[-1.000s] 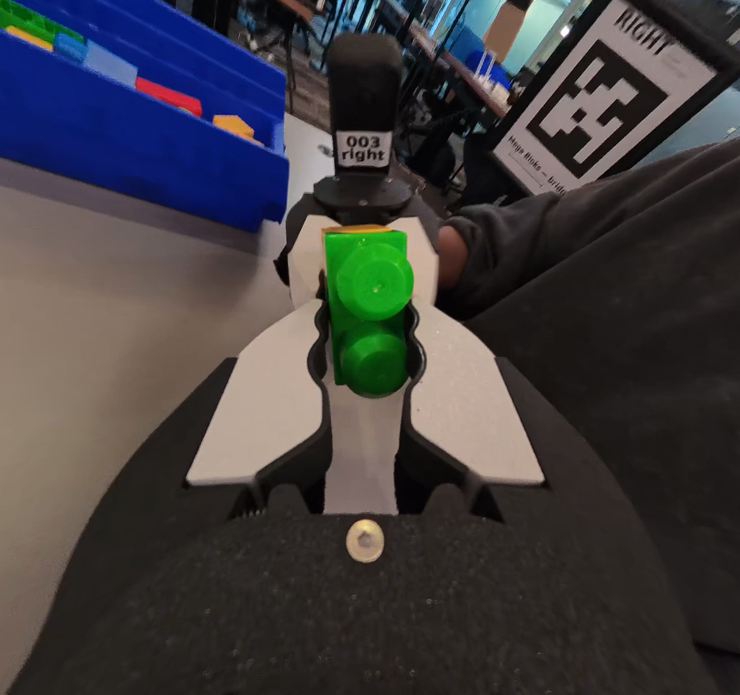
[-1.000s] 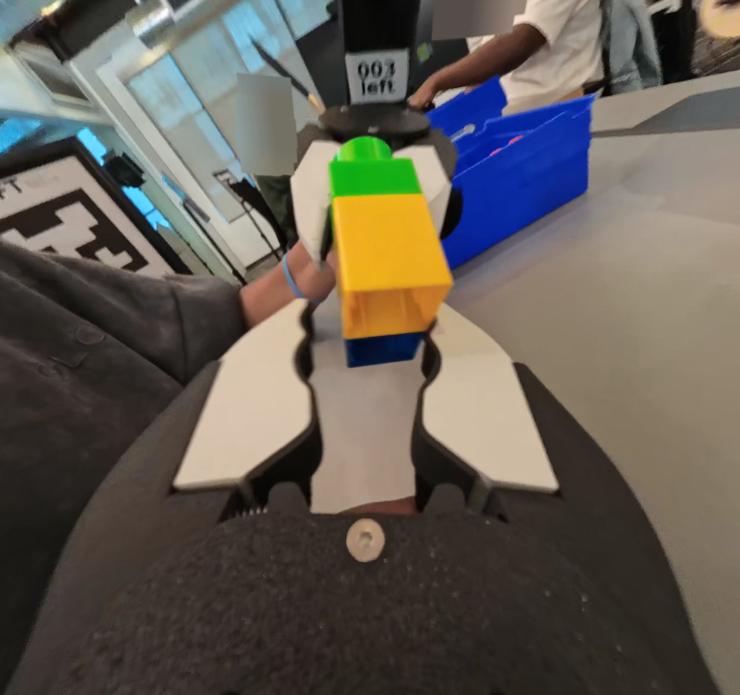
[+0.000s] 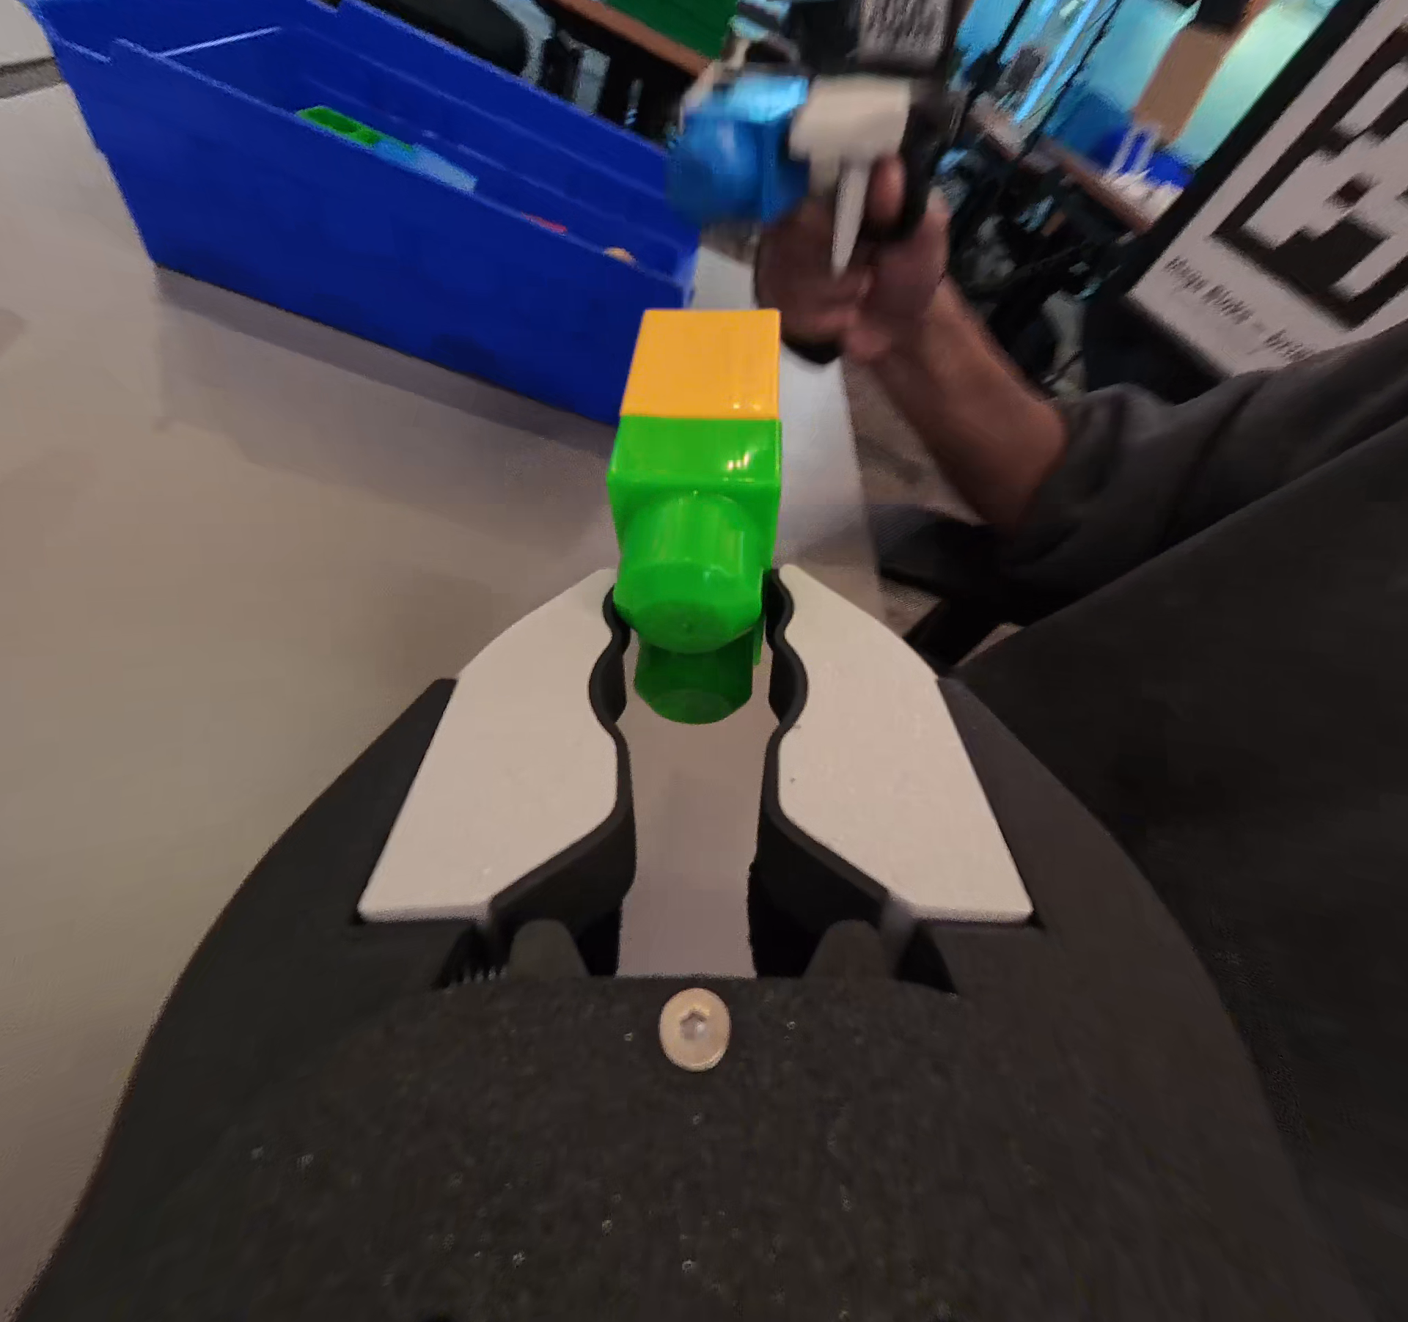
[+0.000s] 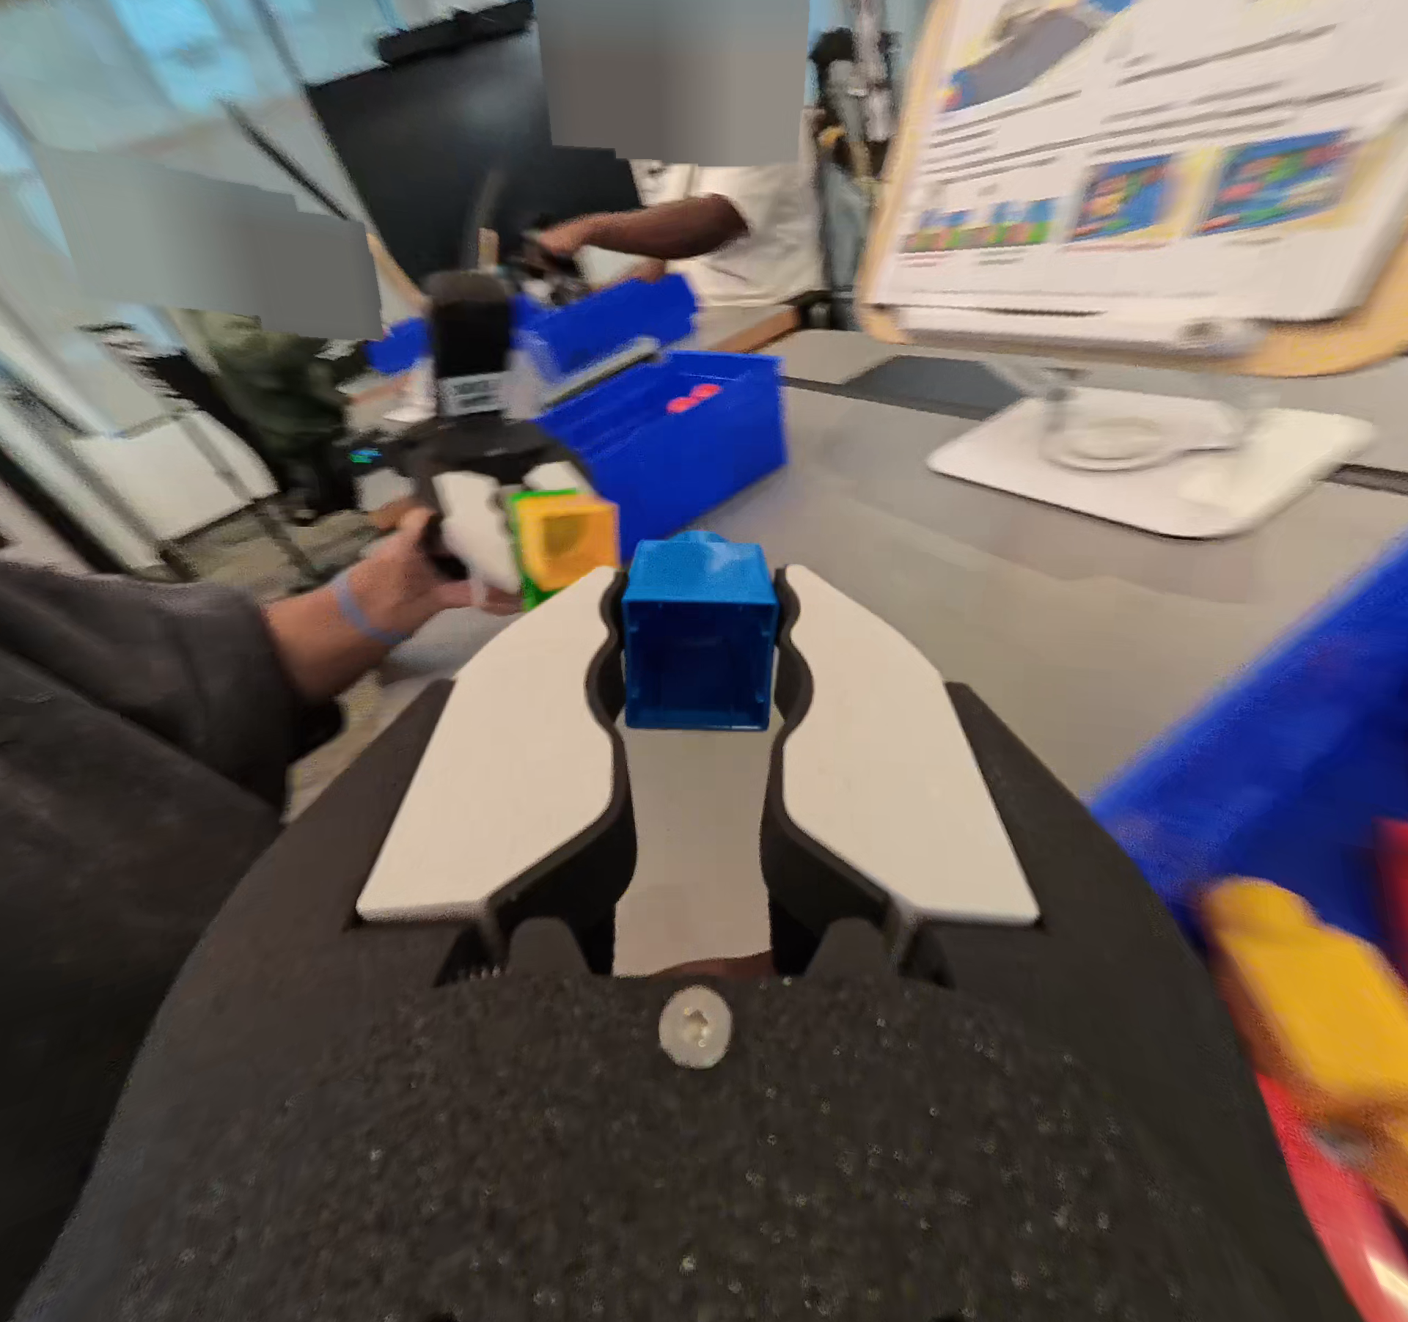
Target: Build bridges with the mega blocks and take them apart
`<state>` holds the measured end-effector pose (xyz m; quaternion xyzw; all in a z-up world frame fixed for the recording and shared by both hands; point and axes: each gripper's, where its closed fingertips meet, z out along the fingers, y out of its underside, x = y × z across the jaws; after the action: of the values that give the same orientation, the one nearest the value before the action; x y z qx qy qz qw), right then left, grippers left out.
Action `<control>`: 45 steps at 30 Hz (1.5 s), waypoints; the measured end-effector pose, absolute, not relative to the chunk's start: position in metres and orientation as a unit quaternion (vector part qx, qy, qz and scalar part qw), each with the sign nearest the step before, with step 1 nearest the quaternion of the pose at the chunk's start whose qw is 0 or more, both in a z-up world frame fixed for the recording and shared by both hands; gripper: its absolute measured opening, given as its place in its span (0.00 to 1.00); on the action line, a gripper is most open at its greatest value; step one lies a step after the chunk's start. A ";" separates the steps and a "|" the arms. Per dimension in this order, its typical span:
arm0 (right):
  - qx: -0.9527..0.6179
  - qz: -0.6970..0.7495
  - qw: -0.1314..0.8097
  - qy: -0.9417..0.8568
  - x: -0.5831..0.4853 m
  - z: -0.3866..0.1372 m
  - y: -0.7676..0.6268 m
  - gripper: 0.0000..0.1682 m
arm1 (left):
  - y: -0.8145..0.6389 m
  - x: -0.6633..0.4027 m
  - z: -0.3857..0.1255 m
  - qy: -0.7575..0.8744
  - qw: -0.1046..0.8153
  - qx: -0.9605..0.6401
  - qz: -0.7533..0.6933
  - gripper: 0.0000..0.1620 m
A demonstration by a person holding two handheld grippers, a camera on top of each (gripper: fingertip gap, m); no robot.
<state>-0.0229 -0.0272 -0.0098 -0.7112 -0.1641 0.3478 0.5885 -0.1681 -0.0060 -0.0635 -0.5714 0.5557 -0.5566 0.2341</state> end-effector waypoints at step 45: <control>-0.720 0.460 0.479 -0.200 -0.151 -0.066 -0.013 0.43 | -0.023 -0.160 -0.084 0.558 0.208 -0.560 -0.576 0.21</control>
<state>-0.1508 -0.0133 -0.0663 -0.7204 -0.2002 0.4599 0.4791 -0.1603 -0.0228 -0.0841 -0.5603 0.5577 -0.5760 0.2082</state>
